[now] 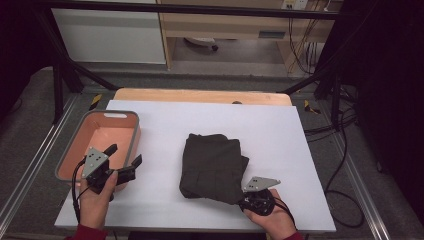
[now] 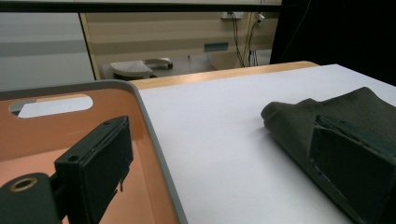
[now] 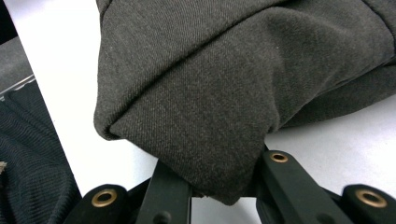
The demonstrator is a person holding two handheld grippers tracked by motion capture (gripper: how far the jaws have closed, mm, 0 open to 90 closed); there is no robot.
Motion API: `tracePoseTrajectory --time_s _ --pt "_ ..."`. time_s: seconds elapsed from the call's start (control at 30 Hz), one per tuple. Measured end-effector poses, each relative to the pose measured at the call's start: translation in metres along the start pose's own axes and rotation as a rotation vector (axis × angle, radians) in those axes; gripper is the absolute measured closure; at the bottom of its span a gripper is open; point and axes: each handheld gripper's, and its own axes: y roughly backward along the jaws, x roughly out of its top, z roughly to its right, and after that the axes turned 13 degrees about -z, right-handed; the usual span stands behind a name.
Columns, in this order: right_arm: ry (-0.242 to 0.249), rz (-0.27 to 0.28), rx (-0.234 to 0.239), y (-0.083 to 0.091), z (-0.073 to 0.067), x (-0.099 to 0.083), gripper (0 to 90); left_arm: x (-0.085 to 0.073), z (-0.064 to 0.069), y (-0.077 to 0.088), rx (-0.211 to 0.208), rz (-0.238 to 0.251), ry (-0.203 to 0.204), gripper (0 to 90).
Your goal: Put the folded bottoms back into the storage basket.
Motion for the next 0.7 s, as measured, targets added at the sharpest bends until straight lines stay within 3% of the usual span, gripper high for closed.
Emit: tracePoseTrajectory --time_s 0.4,0.53,0.57,0.6,0.7 --pt "0.000 -0.006 -0.008 -0.0012 -0.0006 -0.0005 68.3 0.0001 -0.0026 0.0029 0.019 0.018 0.018 6.6" --pt "-0.013 -0.010 -0.014 -0.0012 -0.0010 -0.0004 57.8 0.0002 -0.0018 0.0029 0.023 0.019 0.013 6.5" --pt "-0.020 -0.009 -0.025 -0.0013 -0.0013 -0.0002 50.1 0.0002 -0.0019 0.0028 0.027 0.020 0.011 6.5" --pt "-0.020 -0.009 -0.025 -0.0013 -0.0013 -0.0002 50.1 0.0002 -0.0020 0.0027 0.026 0.019 0.011 6.5" --pt "-0.030 -0.001 -0.050 0.0018 -0.0038 -0.0029 36.9 0.0001 -0.0023 0.0026 0.025 0.018 0.012 6.6"
